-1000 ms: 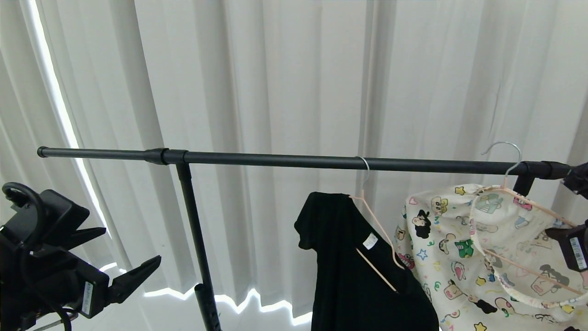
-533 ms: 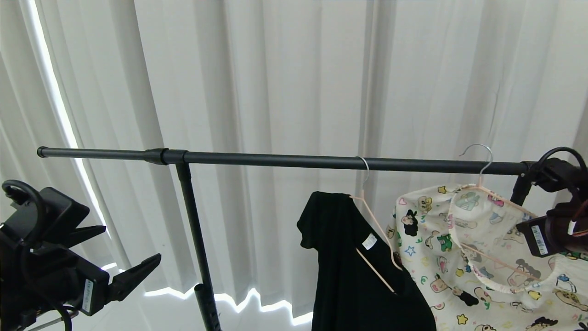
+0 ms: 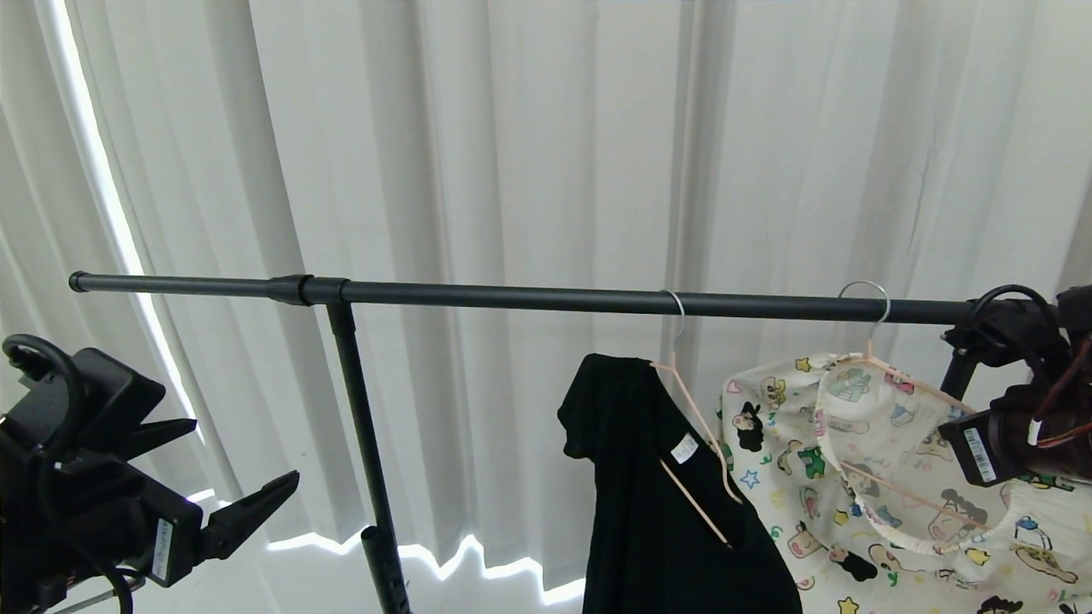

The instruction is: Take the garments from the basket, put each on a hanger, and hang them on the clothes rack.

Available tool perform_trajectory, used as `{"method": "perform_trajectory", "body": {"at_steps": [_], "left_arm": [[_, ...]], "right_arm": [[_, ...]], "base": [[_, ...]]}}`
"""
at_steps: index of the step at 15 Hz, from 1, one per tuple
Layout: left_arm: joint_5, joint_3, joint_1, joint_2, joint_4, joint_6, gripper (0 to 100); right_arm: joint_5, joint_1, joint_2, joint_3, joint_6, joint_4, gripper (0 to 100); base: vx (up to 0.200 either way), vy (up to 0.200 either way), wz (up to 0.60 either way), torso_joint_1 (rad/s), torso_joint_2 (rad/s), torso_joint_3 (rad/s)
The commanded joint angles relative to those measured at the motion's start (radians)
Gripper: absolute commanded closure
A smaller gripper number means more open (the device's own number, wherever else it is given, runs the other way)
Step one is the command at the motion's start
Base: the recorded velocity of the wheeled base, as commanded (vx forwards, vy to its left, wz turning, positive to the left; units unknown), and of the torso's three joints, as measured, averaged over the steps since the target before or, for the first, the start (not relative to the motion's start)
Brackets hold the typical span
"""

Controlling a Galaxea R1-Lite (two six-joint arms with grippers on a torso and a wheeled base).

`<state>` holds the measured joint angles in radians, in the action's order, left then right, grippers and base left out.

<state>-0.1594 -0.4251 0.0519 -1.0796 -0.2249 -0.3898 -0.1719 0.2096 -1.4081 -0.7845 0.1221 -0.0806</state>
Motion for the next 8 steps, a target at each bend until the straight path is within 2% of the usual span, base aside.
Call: {"method": "perform_trajectory", "body": {"at_steps": [1, 4, 5, 8], "left_arm": [[0.0, 0.0, 0.0, 0.0, -0.001, 0.0, 0], [0.0, 0.0, 0.0, 0.0, -0.001, 0.0, 0], [0.001, 0.0, -0.001, 0.0, -0.001, 0.002, 0], [0.0, 0.003, -0.001, 0.0, -0.001, 0.005, 0]], "right_arm": [[-0.001, 0.013, 0.001, 0.001, 0.001, -0.001, 100], [-0.014, 0.017, 0.009, 0.001, -0.001, -0.008, 100], [-0.014, 0.017, 0.018, 0.001, -0.006, -0.014, 0], [-0.014, 0.017, 0.054, 0.002, -0.015, -0.019, 0]], "base": [[0.0, 0.0, 0.0, 0.0, 0.0, 0.0], [0.0, 0.0, 0.0, 0.0, 0.0, 0.0], [0.0, 0.0, 0.0, 0.0, 0.0, 0.0], [0.0, 0.0, 0.0, 0.0, 0.0, 0.0]]}}
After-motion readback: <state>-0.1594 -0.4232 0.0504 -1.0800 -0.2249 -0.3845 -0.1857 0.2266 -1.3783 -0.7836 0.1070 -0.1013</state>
